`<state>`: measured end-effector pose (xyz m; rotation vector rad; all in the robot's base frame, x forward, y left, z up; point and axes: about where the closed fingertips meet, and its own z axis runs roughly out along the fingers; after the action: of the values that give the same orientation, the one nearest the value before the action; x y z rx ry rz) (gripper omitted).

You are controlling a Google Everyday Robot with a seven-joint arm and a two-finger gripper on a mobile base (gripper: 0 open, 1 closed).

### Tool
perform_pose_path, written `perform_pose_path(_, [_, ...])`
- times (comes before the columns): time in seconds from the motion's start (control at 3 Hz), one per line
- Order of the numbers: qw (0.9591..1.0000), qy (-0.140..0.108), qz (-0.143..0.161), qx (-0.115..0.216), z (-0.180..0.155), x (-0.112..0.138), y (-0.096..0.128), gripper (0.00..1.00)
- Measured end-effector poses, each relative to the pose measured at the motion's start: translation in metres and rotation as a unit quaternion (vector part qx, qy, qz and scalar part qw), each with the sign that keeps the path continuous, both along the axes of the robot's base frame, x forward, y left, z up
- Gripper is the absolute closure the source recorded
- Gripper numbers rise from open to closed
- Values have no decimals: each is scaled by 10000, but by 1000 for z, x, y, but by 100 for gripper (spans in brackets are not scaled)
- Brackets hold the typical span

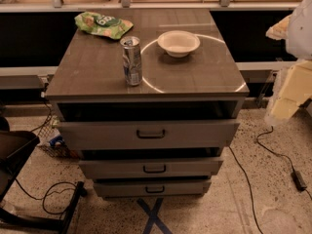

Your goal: Move redbull can near green rice chip bag

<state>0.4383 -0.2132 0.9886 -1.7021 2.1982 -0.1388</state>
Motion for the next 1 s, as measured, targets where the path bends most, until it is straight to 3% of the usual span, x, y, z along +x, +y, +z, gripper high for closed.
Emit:
perform_pose_path(0.33, [10000, 0, 0, 0, 0, 0, 0, 0])
perform_pose_path(0.67, [9989, -229, 46, 417, -5, 14, 4, 0])
perform_pose_path(1.0, [9814, -821, 323, 1703, -17, 62, 20, 0])
